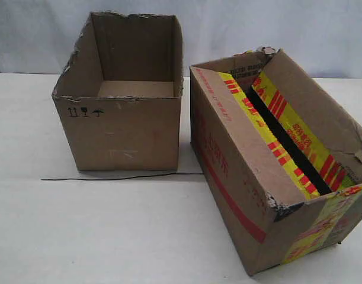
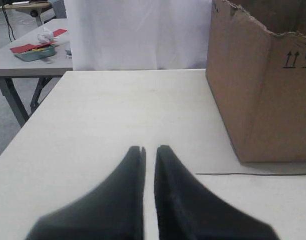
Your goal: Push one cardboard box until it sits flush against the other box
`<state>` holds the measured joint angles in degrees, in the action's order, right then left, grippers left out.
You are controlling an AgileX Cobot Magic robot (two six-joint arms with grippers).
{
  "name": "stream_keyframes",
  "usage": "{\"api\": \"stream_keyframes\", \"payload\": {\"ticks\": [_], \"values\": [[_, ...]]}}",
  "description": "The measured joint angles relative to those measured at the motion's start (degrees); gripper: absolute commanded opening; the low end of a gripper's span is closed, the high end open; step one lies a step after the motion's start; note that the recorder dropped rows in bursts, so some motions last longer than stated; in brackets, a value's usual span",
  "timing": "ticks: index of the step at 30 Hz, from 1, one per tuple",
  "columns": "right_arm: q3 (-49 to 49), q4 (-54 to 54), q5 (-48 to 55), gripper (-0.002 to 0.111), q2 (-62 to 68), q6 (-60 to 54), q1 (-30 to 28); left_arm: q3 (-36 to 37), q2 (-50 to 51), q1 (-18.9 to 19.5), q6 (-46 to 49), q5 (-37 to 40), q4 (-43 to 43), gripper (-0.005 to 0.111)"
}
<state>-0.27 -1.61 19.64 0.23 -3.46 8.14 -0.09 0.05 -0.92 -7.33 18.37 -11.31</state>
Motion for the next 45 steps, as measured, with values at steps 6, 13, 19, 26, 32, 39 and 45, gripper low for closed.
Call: {"api": "stream_keyframes", "payload": {"ticks": [6, 13, 19, 26, 32, 39, 45], "values": [[0.0, 0.0, 0.0, 0.000, 0.0, 0.0, 0.0, 0.0, 0.0, 0.0, 0.0, 0.0, 0.0, 0.000], [0.0, 0.0, 0.0, 0.000, 0.0, 0.0, 0.0, 0.0, 0.0, 0.0, 0.0, 0.0, 0.0, 0.000], [0.0, 0.0, 0.1, 0.000, 0.0, 0.0, 0.0, 0.0, 0.0, 0.0, 0.0, 0.0, 0.0, 0.000], [-7.1, 0.0, 5.4, 0.000, -0.1, 0.0, 0.0, 0.0, 0.0, 0.0, 0.0, 0.0, 0.0, 0.000], [-18.4, 0.0, 5.8, 0.000, -0.2, 0.0, 0.0, 0.0, 0.0, 0.0, 0.0, 0.0, 0.0, 0.000], [-22.4, 0.1, 4.2, 0.000, -0.2, 0.0, 0.0, 0.0, 0.0, 0.0, 0.0, 0.0, 0.0, 0.000], [-22.1, 3.8, 11.2, 0.000, -0.2, 0.1, 1.8, 0.0, 0.0, 0.0, 0.0, 0.0, 0.0, 0.000]]}}
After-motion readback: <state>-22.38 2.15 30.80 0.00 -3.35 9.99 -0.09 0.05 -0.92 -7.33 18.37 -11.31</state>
